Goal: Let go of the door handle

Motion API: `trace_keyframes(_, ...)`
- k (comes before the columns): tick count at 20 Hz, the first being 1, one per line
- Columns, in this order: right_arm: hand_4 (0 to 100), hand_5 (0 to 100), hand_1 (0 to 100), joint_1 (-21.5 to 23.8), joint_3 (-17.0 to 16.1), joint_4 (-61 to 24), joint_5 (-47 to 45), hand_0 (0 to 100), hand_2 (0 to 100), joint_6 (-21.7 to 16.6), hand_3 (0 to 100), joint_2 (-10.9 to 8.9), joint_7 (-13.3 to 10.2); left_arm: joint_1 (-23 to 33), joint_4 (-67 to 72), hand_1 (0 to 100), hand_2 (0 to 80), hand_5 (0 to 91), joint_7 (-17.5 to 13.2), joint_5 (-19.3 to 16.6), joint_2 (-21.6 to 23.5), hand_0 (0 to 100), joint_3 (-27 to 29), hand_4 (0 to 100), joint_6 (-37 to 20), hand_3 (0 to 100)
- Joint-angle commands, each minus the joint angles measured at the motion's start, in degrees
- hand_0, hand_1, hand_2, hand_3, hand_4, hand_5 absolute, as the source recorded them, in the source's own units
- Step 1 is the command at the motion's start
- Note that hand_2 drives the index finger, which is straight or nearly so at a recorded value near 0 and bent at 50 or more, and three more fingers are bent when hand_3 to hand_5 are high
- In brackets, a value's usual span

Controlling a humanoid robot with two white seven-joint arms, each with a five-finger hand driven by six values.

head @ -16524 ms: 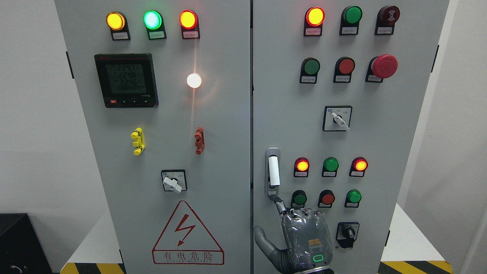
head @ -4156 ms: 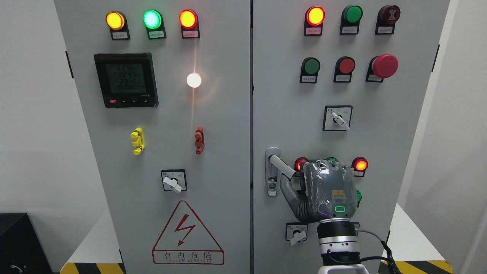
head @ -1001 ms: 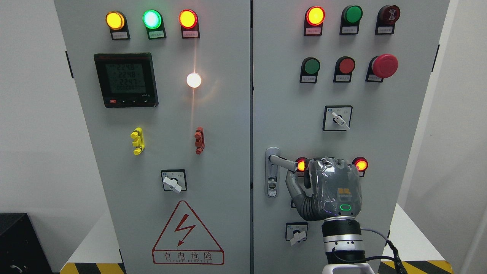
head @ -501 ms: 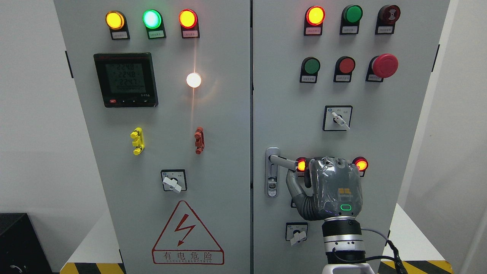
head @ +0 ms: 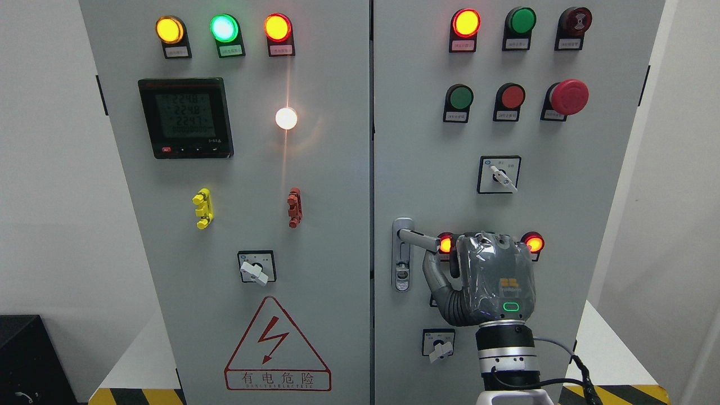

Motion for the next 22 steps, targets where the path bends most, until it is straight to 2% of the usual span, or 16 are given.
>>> trace_keyframes(1, 100, 100, 35, 1.1, 0.4, -0.4, 0.0, 64, 91, -0.7, 100, 0.0, -0.3, -1.5, 1.7, 56, 0.0, 0.0, 0.0, 0.0, 0.0, 12, 0.0, 0, 0.0, 0)
trace_keyframes(14, 99, 100, 35, 4.4, 0.3, -3.5, 0.0, 59, 90, -1.1, 100, -0.27, -0.5, -1.5, 1.7, 56, 0.0, 0.0, 0.0, 0.0, 0.0, 12, 0.0, 0, 0.0, 0)
trace_keyframes(19, 96, 96, 34, 8.5, -0.5, -7.0, 0.0, 56, 81, -5.7, 100, -0.27, -2.0, -1.5, 1.7, 56, 0.0, 0.0, 0.0, 0.1, 0.0, 12, 0.0, 0, 0.0, 0)
trace_keyframes(22, 88, 85, 30, 10.8, -2.2, -10.2, -0.1, 55, 72, -8.6, 96, -0.18, -2.0, -1.5, 1.7, 56, 0.0, 0.0, 0.0, 0.0, 0.0, 12, 0.0, 0, 0.0, 0)
